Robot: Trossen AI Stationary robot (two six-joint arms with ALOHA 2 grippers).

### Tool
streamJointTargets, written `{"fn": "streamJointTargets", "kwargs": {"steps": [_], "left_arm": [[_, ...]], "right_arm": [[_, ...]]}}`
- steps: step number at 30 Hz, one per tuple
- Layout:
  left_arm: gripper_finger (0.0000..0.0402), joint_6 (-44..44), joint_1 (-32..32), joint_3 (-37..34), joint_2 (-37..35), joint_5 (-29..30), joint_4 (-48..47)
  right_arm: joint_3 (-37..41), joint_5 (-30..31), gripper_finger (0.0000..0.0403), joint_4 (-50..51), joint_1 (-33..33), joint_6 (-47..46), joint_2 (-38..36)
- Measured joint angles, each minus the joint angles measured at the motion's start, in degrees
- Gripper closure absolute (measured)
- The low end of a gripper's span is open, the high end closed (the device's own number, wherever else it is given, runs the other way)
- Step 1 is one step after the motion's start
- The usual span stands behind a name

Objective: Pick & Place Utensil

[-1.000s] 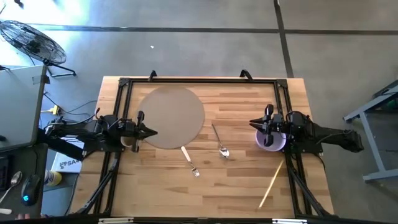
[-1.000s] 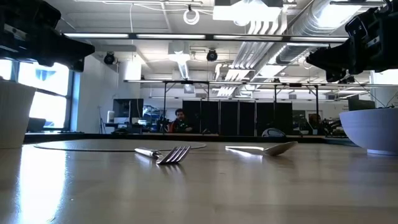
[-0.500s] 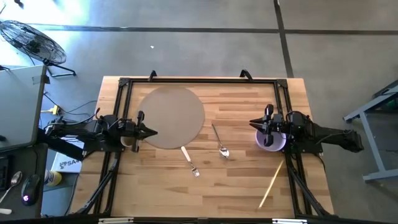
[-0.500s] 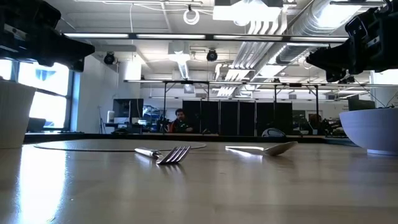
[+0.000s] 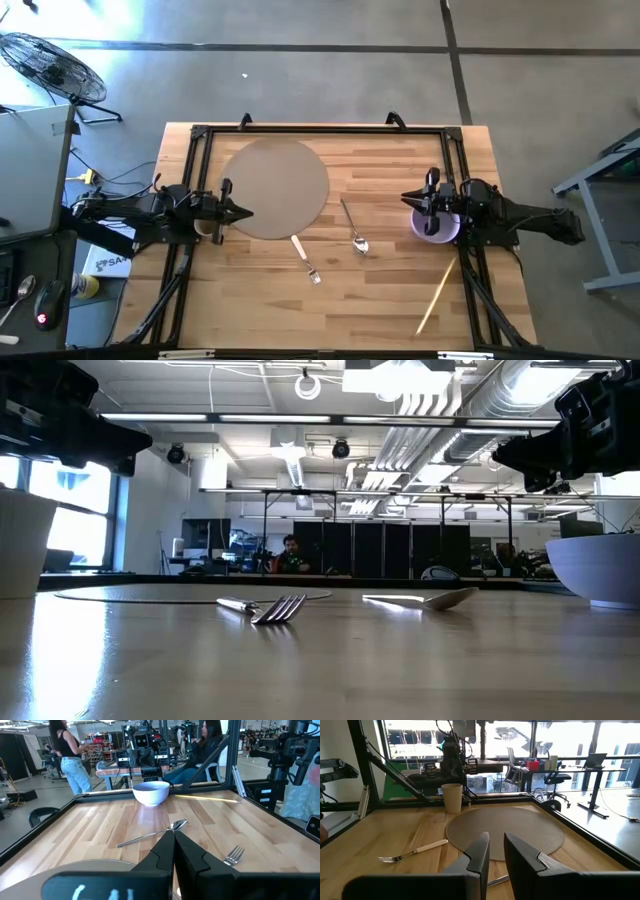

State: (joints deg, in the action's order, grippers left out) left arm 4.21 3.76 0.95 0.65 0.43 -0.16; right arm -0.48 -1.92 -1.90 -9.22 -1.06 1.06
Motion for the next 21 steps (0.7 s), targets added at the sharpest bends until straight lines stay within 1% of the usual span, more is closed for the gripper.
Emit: {"fn": "streamJointTargets", "kwargs": {"steps": [8,15,19,21], "left_arm": [[0.0401,0.00,0.02,0.04,0.00,0.02,-0.02],[0.0401,-0.02,-0.01,0.04,0.00,0.02,-0.04],[0.0401,-0.02,0.00,0.04,0.00,0.02,-0.04],[0.0401,0.00,0.01,0.04,0.00,0.02,-0.04]], "right_arm": [[-0.01,0.11,0.0352,-0.24,-0.03,-0.35,0.00],[0.01,0.38,0.0352,-5.05,-0.04,-1.92,-0.02],[0.00,4.95,0.0357,-9.99,-0.04,-1.91,-0.01],[-0.01,7.81,0.0360,-13.14,-0.02,-4.09,-0.01]]}}
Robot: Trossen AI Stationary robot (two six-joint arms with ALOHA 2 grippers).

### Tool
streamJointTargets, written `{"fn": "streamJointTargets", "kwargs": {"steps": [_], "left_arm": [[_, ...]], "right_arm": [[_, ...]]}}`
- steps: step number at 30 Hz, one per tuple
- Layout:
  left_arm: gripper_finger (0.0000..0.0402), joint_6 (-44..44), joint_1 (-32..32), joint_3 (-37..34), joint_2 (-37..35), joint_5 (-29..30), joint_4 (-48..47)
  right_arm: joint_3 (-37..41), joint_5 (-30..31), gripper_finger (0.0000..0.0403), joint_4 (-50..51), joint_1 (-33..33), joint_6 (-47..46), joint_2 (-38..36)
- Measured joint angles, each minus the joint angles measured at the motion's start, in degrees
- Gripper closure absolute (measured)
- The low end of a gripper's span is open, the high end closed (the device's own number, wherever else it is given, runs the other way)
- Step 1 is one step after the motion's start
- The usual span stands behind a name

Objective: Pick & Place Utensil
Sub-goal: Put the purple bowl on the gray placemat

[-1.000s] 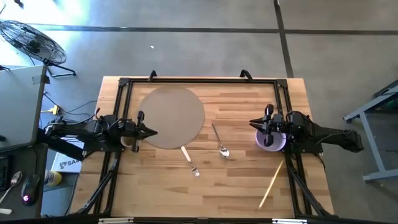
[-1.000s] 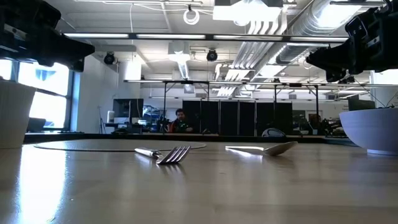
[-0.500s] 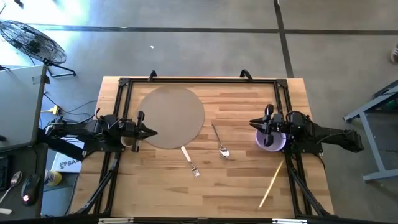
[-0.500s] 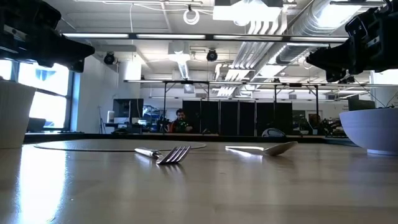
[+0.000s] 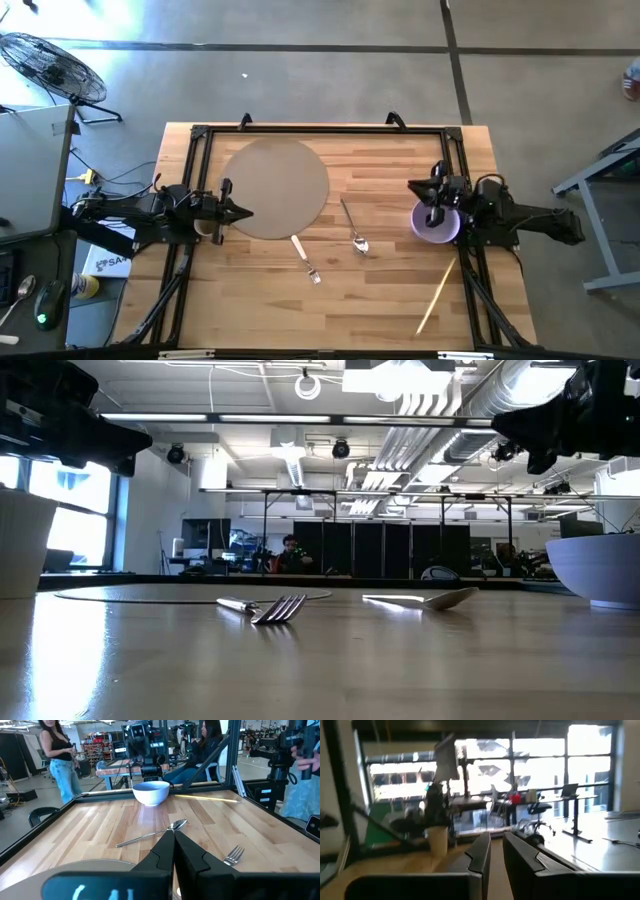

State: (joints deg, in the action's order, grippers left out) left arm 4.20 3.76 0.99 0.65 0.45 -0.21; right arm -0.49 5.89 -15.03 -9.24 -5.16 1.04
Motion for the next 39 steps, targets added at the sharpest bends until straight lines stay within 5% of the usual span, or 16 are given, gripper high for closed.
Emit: {"fn": "streamJointTargets", "kwargs": {"steps": [6,20,31,39], "left_arm": [[0.0401,-0.02,-0.01,0.00,0.00,0.00,-0.02],[0.0401,-0.02,-0.01,0.00,0.00,0.00,-0.02],[0.0401,0.00,-0.01,0.00,0.00,0.01,-0.04],[0.0401,0.00,0.01,0.00,0.00,0.02,-0.04]], "right_arm": [[-0.12,3.11,0.0383,-3.14,0.04,-9.06,2.66],[-1.28,14.14,0.0401,-1.51,8.19,-20.14,21.79],[-24.78,20.32,0.0402,31.79,13.34,-28.32,37.91],[-45.31,20.13,0.0403,55.45,17.39,-39.19,56.94]]}}
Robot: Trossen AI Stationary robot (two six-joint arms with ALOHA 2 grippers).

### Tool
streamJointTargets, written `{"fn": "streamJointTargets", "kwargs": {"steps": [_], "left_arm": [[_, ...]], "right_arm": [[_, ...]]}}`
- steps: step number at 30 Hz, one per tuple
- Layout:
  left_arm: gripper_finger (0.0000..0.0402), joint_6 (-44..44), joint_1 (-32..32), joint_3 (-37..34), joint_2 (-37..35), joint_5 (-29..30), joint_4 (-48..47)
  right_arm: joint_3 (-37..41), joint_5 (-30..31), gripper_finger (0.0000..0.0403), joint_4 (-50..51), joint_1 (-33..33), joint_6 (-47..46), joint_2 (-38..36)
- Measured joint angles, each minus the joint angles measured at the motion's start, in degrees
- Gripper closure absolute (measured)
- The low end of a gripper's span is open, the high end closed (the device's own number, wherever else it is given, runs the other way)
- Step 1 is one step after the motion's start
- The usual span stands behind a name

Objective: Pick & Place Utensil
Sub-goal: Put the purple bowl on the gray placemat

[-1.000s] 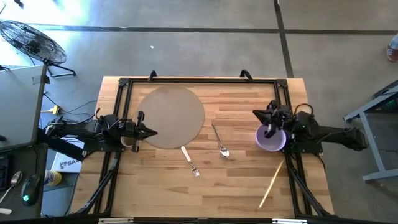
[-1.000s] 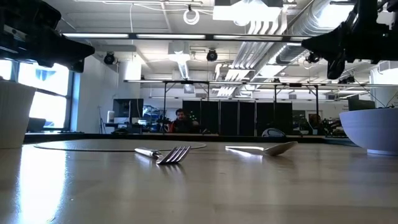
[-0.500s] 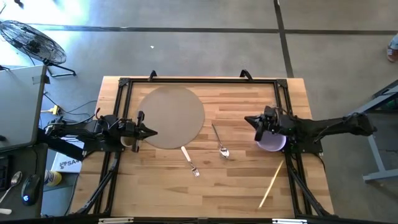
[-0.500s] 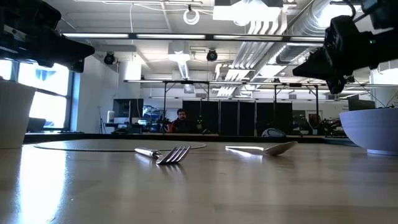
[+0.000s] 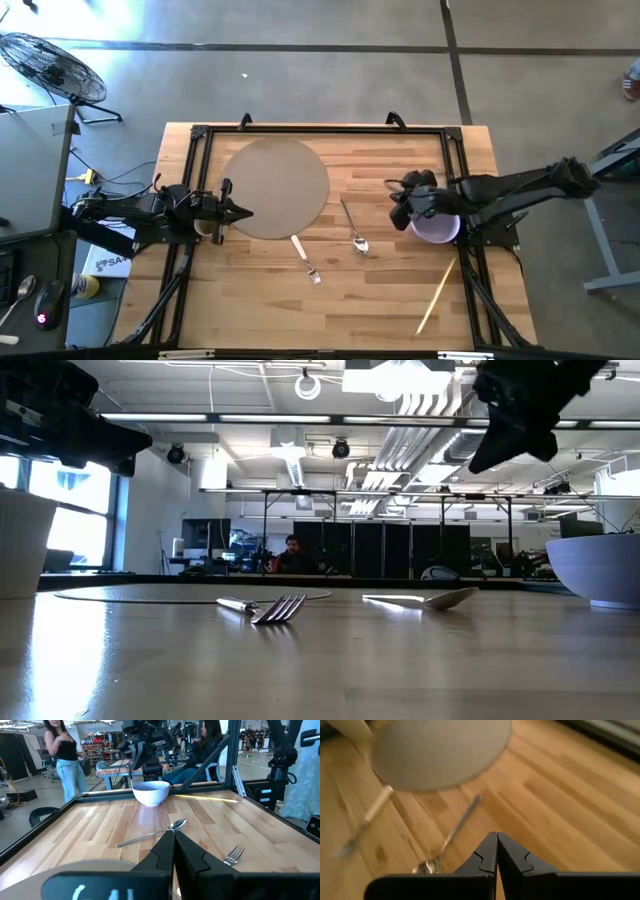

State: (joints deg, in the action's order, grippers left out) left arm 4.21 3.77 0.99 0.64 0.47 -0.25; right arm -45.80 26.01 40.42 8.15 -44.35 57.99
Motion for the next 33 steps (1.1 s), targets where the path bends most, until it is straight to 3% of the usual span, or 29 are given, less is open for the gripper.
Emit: {"fn": "streamJointTargets", "kwargs": {"steps": [8,14,20,27,33], "left_arm": [[0.0401,-0.01,-0.01,0.00,0.00,0.00,0.01],[0.0401,0.00,-0.02,0.01,0.00,0.00,0.01],[0.0401,-0.02,-0.02,0.01,0.00,0.00,0.01],[0.0401,-0.02,-0.02,0.01,0.00,0.00,0.02],[0.0401,-0.02,-0.02,0.02,0.00,0.00,0.02]], "right_arm": [[-19.59,-8.14,0.0403,28.87,2.61,-14.16,18.58],[-24.51,-15.23,0.0398,38.97,3.58,-20.54,26.56],[-24.53,-20.58,0.0348,43.11,2.05,-24.16,29.40],[-24.53,-20.43,0.0251,43.26,-0.87,-31.49,29.47],[-20.92,-21.64,0.0230,41.52,-3.32,-37.87,29.21]]}}
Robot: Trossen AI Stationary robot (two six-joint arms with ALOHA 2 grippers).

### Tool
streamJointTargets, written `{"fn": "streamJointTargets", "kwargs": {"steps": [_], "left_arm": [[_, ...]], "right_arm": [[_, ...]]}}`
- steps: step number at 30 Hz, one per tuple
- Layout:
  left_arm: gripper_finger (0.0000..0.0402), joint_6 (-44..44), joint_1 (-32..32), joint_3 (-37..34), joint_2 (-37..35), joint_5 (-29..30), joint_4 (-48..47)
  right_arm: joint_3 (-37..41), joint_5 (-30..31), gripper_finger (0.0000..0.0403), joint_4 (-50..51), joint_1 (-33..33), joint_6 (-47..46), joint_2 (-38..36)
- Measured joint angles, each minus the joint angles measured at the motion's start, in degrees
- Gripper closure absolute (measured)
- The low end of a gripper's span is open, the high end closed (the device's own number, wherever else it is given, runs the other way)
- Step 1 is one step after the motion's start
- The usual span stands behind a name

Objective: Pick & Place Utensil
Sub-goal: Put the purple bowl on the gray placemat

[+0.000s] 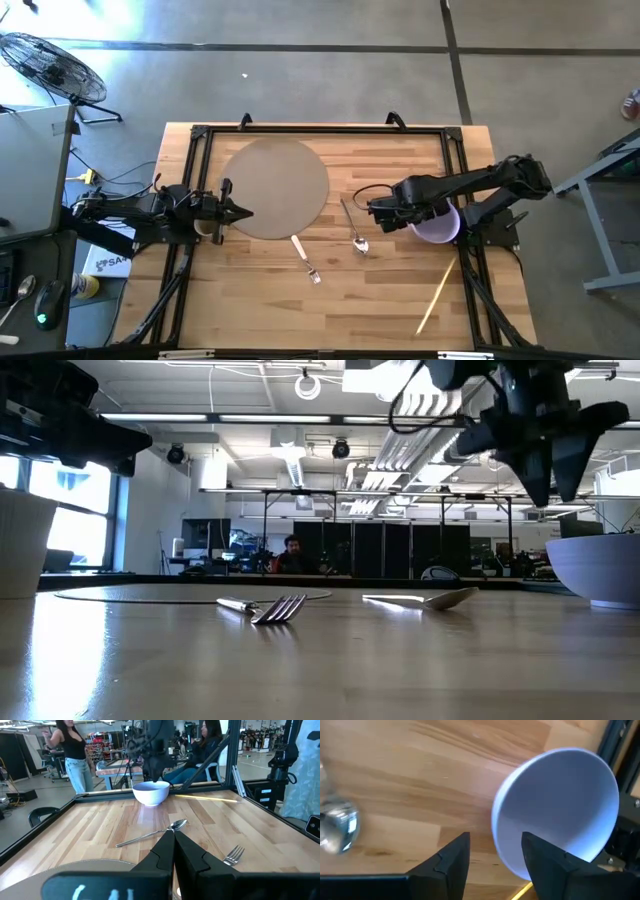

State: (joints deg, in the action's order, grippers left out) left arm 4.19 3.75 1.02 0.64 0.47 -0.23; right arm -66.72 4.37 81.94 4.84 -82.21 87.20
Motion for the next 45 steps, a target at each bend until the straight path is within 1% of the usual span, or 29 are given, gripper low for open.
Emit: {"fn": "streamJointTargets", "kwargs": {"steps": [4,8,11,17,25,31,41,45], "left_arm": [[0.0401,0.00,0.02,-0.02,0.00,0.00,0.00],[0.0401,0.02,0.02,-0.02,0.00,0.00,0.00],[0.0401,0.00,0.00,-0.02,0.00,0.00,0.02],[0.0401,0.01,0.00,0.00,0.02,0.02,0.01],[0.0401,0.01,0.02,0.00,0.00,0.00,0.02],[0.0401,0.00,0.00,-0.02,0.00,0.00,0.02],[0.0401,0.02,0.00,0.00,0.02,0.00,0.02],[0.0401,0.00,0.01,-0.01,0.00,0.00,0.02]], "right_arm": [[4.32,-2.15,0.0238,-1.50,-1.50,-0.16,0.00],[7.47,-1.90,0.0250,-5.93,-1.64,-1.17,-0.04],[10.05,-3.27,0.0258,-9.63,-2.25,-1.45,-0.04],[13.65,-4.03,0.0265,-10.76,-2.99,-1.42,-0.08],[14.40,-4.61,0.0265,-12.31,-2.99,-1.25,-0.09],[14.38,-5.61,0.0266,-14.10,-2.99,1.13,-0.09],[14.38,-5.74,0.0266,-14.11,-2.99,1.74,-0.21],[14.38,-6.20,0.0277,-13.83,-2.99,1.88,-0.71]]}}
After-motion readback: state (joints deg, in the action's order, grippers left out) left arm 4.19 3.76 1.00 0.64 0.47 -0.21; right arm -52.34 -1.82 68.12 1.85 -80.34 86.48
